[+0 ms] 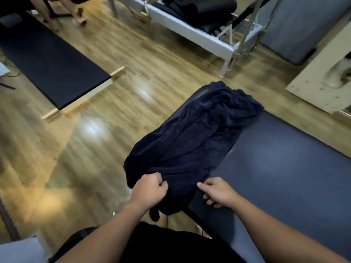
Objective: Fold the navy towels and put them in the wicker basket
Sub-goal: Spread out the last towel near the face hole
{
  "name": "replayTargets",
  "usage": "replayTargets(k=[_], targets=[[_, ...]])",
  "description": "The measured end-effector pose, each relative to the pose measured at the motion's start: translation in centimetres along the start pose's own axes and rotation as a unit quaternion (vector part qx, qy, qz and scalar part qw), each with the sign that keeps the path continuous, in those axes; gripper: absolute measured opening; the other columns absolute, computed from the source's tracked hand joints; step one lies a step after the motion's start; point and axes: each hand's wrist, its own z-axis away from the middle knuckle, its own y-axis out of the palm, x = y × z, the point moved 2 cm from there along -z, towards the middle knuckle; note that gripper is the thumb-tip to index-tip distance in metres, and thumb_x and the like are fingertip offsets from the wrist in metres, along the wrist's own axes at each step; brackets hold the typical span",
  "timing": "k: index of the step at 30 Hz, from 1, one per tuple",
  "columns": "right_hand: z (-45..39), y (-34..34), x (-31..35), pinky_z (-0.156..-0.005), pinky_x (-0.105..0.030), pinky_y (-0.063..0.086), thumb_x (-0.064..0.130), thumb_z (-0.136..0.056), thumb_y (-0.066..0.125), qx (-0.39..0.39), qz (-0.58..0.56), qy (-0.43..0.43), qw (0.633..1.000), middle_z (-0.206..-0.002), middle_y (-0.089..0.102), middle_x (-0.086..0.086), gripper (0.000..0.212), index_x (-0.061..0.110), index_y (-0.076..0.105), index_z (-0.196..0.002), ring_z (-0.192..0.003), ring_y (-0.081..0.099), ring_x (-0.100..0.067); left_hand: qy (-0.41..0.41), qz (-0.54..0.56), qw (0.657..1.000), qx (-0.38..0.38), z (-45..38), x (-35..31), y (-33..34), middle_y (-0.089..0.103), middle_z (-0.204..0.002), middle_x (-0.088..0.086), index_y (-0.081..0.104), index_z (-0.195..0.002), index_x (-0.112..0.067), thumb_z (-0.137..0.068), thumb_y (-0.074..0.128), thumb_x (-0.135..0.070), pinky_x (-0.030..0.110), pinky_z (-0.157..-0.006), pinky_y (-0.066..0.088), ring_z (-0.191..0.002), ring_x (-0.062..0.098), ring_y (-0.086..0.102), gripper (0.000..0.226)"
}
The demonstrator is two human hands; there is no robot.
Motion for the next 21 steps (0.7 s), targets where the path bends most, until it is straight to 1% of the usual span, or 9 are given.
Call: replayTargets(k=[2, 5, 7, 9, 10, 12, 14, 17, 21], targets=[[-1.1, -0.8, 1.4, -0.058, -0.036, 0.059, 0.054, -0.092, 0.061, -0.096, -0.066, 0.023, 0.993, -0.089, 0.072, -0.007, 0.041, 0.013, 0.065, -0.096, -0.072, 0.072, -0.022, 0.087, -0.029, 0.994, -0.057, -1.9, -0.9, -1.4, 0.056, -0.092, -0.008, 0.055, -0.089, -0.024, -0.089, 0.060, -0.047, 0.033, -0.069, 0.048, -0.086, 0.015, 0.056, 0.023], [-2.0, -1.4, 3.6, -0.077, -0.042, 0.061, 0.051, -0.088, 0.068, -0.215, -0.091, 0.021, 0.972, -0.106, 0.069, -0.005, 0.051, 0.013, 0.056, -0.119, -0.094, 0.069, -0.027, 0.172, -0.146, 0.971, -0.074, -5.1, -1.9, -2.2, 0.042, -0.134, 0.005, 0.049, -0.128, -0.024, -0.083, 0.064, -0.056, 0.047, -0.094, 0.046, -0.122, 0.026, 0.045, 0.057], [-2.6, -1.5, 5.0, -0.084, -0.035, 0.053, 0.039, -0.090, 0.072, -0.264, -0.073, 0.011, 0.962, -0.114, 0.060, -0.002, 0.075, 0.017, 0.030, -0.149, -0.105, 0.062, -0.027, 0.133, -0.196, 0.971, -0.009, -7.6, -2.3, -2.5, 0.015, -0.157, 0.017, 0.030, -0.143, -0.032, -0.083, 0.062, -0.063, 0.063, -0.109, 0.028, -0.144, 0.038, 0.021, 0.076], [-3.1, -1.6, 5.8, -0.079, -0.032, 0.050, 0.024, -0.091, 0.070, -0.270, -0.037, -0.009, 0.962, -0.106, 0.058, 0.001, 0.091, 0.033, 0.009, -0.158, -0.095, 0.062, -0.024, 0.081, -0.178, 0.977, 0.081, -9.9, -2.3, -2.7, -0.001, -0.163, 0.021, 0.013, -0.149, -0.041, -0.084, 0.063, -0.064, 0.069, -0.113, 0.017, -0.148, 0.047, 0.009, 0.085], [-3.3, -1.6, 6.0, -0.076, -0.032, 0.052, 0.020, -0.090, 0.067, -0.263, 0.000, -0.014, 0.965, -0.103, 0.061, 0.000, 0.089, 0.038, 0.011, -0.157, -0.090, 0.062, -0.022, 0.072, -0.167, 0.977, 0.114, -10.6, -2.2, -2.7, 0.000, -0.164, 0.021, 0.011, -0.150, -0.045, -0.086, 0.064, -0.062, 0.068, -0.113, 0.019, -0.147, 0.049, 0.013, 0.085], [-3.6, -1.8, 5.8, -0.073, -0.034, 0.052, 0.015, -0.086, 0.060, -0.254, 0.079, 0.013, 0.964, -0.101, 0.062, -0.007, 0.072, 0.030, 0.032, -0.151, -0.084, 0.057, -0.022, 0.097, -0.163, 0.974, 0.122, -11.7, -2.2, -2.7, 0.006, -0.166, 0.016, 0.012, -0.149, -0.048, -0.088, 0.065, -0.052, 0.065, -0.111, 0.028, -0.143, 0.047, 0.021, 0.080], [-3.0, -2.1, 5.7, -0.067, -0.032, 0.049, 0.012, -0.081, 0.055, -0.260, 0.118, 0.046, 0.957, -0.097, 0.061, -0.007, 0.049, 0.018, 0.050, -0.130, -0.080, 0.054, -0.022, 0.121, -0.162, 0.974, 0.102, -12.3, -2.4, -2.3, 0.013, -0.166, 0.010, 0.018, -0.146, -0.045, -0.089, 0.065, -0.041, 0.064, -0.110, 0.029, -0.143, 0.043, 0.021, 0.074], [-0.9, -1.6, 5.7, -0.063, -0.035, 0.055, 0.014, -0.077, 0.054, -0.226, 0.133, 0.069, 0.963, -0.084, 0.060, -0.004, 0.013, 0.012, 0.054, -0.090, -0.074, 0.058, -0.022, 0.144, -0.147, 0.975, 0.080, -12.6, -3.7, -1.4, 0.024, -0.163, 0.002, 0.025, -0.142, -0.039, -0.086, 0.065, -0.026, 0.062, -0.109, 0.028, -0.144, 0.035, 0.020, 0.070], [1.3, -0.1, 5.0, -0.054, -0.033, 0.046, 0.032, -0.075, 0.059, -0.159, 0.189, 0.050, 0.968, -0.076, 0.062, -0.005, 0.022, 0.012, 0.052, -0.074, -0.072, 0.061, -0.028, 0.214, -0.161, 0.959, 0.091, -12.0, -7.0, -0.1, 0.030, -0.159, -0.004, 0.030, -0.140, -0.036, -0.077, 0.063, -0.011, 0.055, -0.109, 0.026, -0.143, 0.028, 0.022, 0.076]])
